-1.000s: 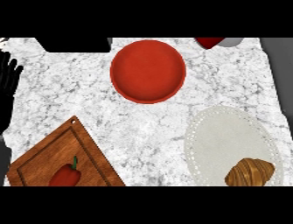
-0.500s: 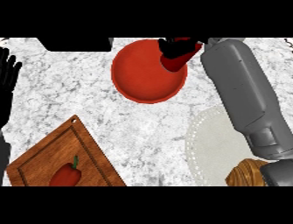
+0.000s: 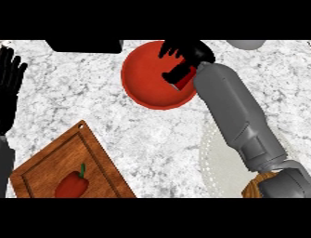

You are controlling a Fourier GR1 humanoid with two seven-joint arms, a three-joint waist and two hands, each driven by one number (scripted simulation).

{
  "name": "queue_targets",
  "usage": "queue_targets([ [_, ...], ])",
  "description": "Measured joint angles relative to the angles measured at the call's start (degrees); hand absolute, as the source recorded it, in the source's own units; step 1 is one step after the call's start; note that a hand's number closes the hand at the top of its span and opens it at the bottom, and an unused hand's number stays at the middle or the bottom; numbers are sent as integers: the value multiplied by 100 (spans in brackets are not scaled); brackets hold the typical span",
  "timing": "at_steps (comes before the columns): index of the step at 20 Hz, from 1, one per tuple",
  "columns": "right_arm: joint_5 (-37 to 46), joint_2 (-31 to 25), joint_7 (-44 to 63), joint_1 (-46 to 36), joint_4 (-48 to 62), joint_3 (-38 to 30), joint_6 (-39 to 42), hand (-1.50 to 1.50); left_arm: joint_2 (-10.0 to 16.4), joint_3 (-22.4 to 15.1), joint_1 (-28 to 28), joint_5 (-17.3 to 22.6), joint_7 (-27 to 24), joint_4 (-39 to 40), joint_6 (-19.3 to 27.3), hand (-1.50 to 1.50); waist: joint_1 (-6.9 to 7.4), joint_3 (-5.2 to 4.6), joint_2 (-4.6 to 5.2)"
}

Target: Pick the can from the placemat and place it in the bowl

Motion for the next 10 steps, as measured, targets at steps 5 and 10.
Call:
queue_targets([
  [5, -609, 83, -484, -26, 356, -497, -374, -150, -59, -46, -29, -30, -38, 41, 9, 0, 40, 3, 22],
  [10, -1084, 19, -1059, 8, 404, -997, -1099, -150, -51, -40, -21, -36, -49, 46, -6, 0, 54, 4, 27],
])
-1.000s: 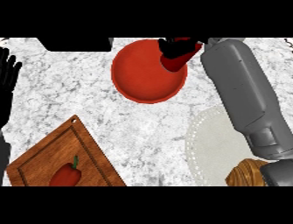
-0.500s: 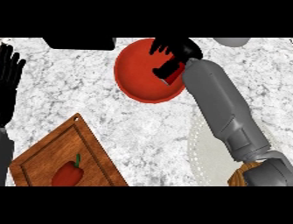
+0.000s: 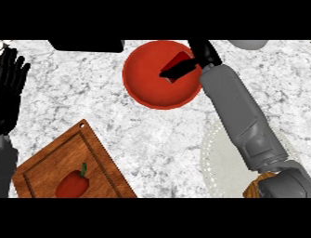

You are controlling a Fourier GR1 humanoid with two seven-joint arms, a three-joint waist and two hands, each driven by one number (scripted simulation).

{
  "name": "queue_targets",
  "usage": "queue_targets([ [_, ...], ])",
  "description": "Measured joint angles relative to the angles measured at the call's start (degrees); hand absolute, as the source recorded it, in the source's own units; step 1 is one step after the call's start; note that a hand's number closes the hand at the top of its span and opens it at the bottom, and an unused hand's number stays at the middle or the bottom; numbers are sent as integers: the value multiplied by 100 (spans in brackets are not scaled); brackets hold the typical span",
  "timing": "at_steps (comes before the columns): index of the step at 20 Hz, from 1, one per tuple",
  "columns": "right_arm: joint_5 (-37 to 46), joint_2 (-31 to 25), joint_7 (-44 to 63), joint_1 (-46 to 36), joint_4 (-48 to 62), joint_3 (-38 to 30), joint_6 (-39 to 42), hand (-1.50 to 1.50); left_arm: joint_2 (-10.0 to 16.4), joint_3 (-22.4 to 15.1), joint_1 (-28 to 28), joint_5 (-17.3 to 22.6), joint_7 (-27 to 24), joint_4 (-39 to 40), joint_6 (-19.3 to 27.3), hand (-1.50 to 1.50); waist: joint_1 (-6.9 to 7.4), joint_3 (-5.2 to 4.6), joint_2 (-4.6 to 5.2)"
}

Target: Pick the can from the placemat and place it in the bowl

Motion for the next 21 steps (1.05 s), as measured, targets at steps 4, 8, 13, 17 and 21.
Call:
queue_targets([
  [4, -337, -292, -213, -60, 56, -436, -314, -150, 7, 6, -12, -4, 32, -27, 6, 0, -29, 1, -6],
  [8, -689, -818, -399, -4, 186, -878, -320, -150, 0, 12, -8, 4, 43, -47, 5, 0, -48, 1, -8],
  [13, -1073, -1612, -757, 78, 463, -1295, 202, -150, 29, 61, 15, 42, 19, -55, -41, 0, -23, -1, 2],
  [17, -1296, -2172, -1216, 313, 706, -1546, 634, -150, -29, 9, 177, 50, 10, -237, -69, 0, 25, 4, 18],
  [21, -1421, -2654, -1547, 489, 955, -1692, 1095, -150, -23, -12, 41, 2, 65, -163, -30, 0, 41, 12, 51],
])
